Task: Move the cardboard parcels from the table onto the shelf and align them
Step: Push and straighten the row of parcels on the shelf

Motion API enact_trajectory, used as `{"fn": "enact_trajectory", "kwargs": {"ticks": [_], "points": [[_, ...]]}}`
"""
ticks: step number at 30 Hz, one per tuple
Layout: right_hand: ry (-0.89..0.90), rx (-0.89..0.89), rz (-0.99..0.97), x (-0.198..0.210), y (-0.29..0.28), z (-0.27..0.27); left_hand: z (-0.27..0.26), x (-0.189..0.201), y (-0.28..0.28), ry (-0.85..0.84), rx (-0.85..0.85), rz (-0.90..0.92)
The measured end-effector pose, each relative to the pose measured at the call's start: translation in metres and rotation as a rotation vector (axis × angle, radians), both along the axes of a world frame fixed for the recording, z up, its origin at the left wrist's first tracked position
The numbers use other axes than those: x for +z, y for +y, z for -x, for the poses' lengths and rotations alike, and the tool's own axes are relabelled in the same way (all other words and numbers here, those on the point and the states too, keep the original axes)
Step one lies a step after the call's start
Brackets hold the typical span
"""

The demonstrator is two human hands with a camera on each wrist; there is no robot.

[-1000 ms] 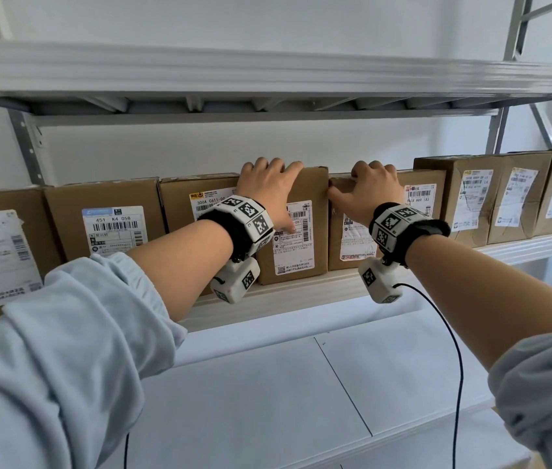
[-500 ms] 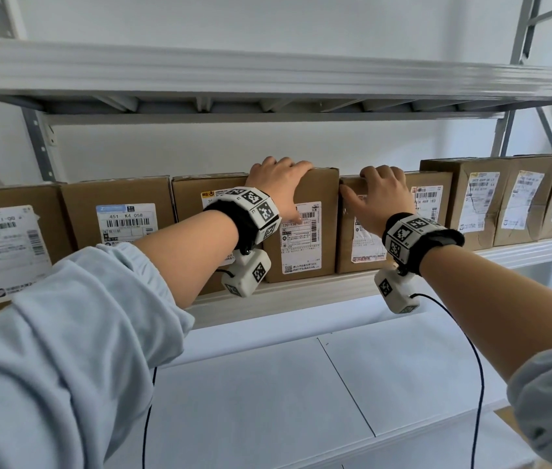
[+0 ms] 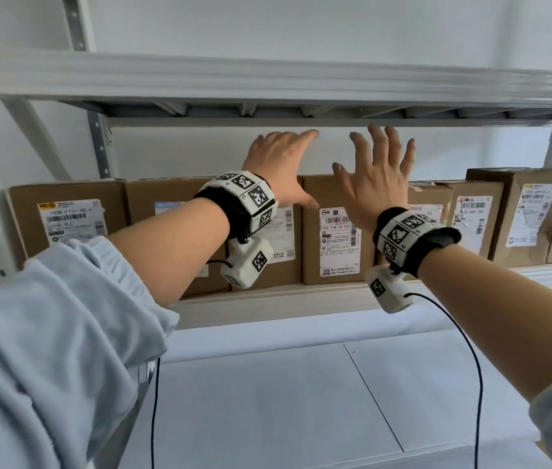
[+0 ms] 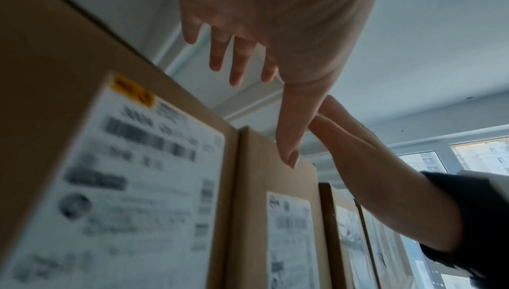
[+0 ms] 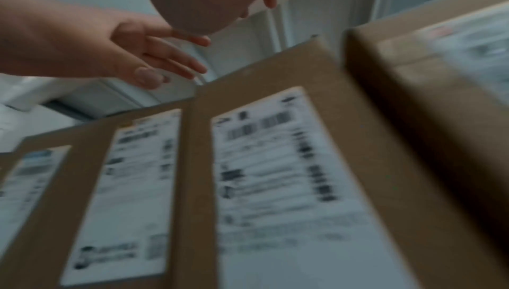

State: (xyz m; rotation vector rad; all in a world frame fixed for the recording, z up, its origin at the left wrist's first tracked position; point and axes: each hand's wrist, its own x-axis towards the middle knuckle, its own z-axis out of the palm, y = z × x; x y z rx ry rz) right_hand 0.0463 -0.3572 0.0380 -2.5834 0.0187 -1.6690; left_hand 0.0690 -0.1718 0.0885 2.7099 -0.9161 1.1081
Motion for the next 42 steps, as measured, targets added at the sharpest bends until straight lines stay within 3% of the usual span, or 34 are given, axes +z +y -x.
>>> {"fn": "enact_trajectory", "kwargs": {"ticks": [5,14,19,25,31,42], "points": [[0.029,0.179,0.081,0.012,0.08,-0.014,0.005,0.015,0.062,0.003,0.103,0.014],[0.218,0.349,0.165,0.03,0.192,-0.028,0.015,0.017,0.181,0.15,0.377,0.004],[0.43,0.336,0.237,0.045,0.237,-0.037,0.01,0.018,0.242,0.306,0.495,0.057],[0.732,0.289,0.267,0.055,0.259,-0.059,-0.011,0.006,0.275,0.515,0.603,0.015],[0.697,0.252,0.33,0.051,0.257,-0.066,-0.019,0.0,0.288,0.379,0.52,-0.043],[0.693,0.241,0.26,0.052,0.276,-0.056,-0.019,-0.008,0.308,0.329,0.289,0.235]]}}
